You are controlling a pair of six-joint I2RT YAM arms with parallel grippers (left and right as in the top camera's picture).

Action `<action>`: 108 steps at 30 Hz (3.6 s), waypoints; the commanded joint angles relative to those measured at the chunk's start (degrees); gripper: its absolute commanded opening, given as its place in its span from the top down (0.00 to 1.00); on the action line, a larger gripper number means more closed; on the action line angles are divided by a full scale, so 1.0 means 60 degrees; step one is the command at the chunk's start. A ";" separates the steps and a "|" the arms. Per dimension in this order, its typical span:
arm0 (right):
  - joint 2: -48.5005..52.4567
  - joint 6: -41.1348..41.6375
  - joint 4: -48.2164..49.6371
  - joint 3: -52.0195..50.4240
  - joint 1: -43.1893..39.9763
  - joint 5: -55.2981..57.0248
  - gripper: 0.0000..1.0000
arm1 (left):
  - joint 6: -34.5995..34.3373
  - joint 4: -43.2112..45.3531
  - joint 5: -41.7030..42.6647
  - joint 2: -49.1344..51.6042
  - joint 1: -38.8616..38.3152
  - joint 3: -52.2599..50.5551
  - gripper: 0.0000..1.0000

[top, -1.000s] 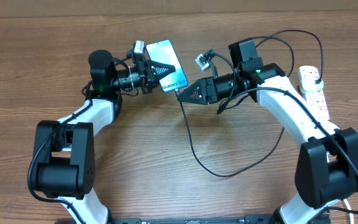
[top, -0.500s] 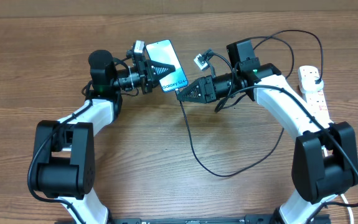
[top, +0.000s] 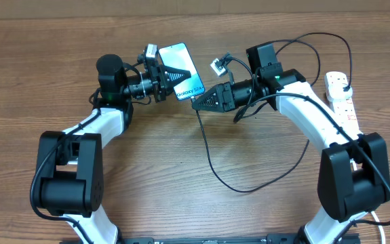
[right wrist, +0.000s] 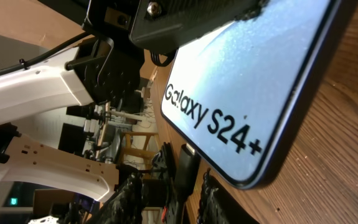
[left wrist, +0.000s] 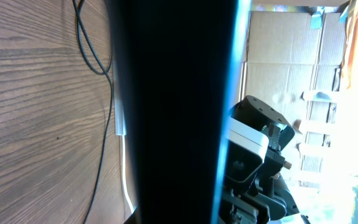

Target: Plug charger to phone and switch on socket

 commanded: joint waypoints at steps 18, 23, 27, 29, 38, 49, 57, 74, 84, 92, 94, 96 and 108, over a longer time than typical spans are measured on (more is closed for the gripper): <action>0.0313 0.0492 0.0423 -0.0055 0.0055 -0.0248 0.79 | -0.0219 0.0087 0.0313 -0.0244 -0.0073 0.0186 0.96; 0.0328 0.0495 0.0452 -0.0055 0.0051 -0.0262 0.83 | -0.0051 0.0087 0.0455 -0.0244 -0.0113 0.0186 0.96; 0.0328 0.0495 0.0455 -0.0055 0.0051 -0.0262 0.87 | 0.0106 0.0084 0.0550 -0.0244 -0.0142 0.0186 0.96; 0.0328 0.0528 0.0459 -0.0055 0.0051 -0.0259 0.90 | 0.0131 0.0087 0.0583 -0.0244 -0.0157 0.0186 0.96; 0.0328 0.0958 0.0863 -0.0055 0.0051 -0.0335 0.96 | 0.0543 0.0087 0.0860 -0.0244 -0.0342 0.0186 0.96; 0.0328 0.1206 0.0958 -0.0055 0.0051 -0.0335 0.96 | 0.1351 0.0087 0.1279 -0.0244 -0.0579 0.0186 0.96; 0.0328 0.1209 0.0962 -0.0055 0.0051 -0.0331 0.96 | 0.1971 0.0127 0.1869 -0.0244 -0.0707 0.0186 0.96; 0.0328 0.1239 0.1056 -0.0055 0.0044 -0.0331 0.96 | 0.2095 0.0095 0.3308 -0.0244 -0.0710 0.0186 0.96; 0.0328 0.1231 0.1060 -0.0055 0.0040 -0.0448 0.45 | 0.2029 0.0073 0.3217 -0.0244 -0.0710 0.0186 0.96; -0.0029 -0.0106 0.0102 -0.0029 -0.0459 -0.1388 0.00 | 0.2073 0.0076 0.2561 -0.0244 -0.0561 0.0186 0.96; -0.0375 -0.0874 -0.0882 -0.0029 -0.0834 -0.0998 0.00 | 0.2109 0.0076 0.2422 -0.0244 -0.0455 0.0186 0.96; -0.0692 -0.1395 -0.1614 -0.0029 -0.1082 -0.0495 0.00 | 0.2262 0.0073 0.2342 -0.0244 -0.0441 0.0186 0.96; -0.2637 -0.2065 -0.3486 -0.0025 -0.1395 0.2816 0.00 | 0.4794 -0.3140 0.1260 -0.0237 -0.0794 0.0186 0.96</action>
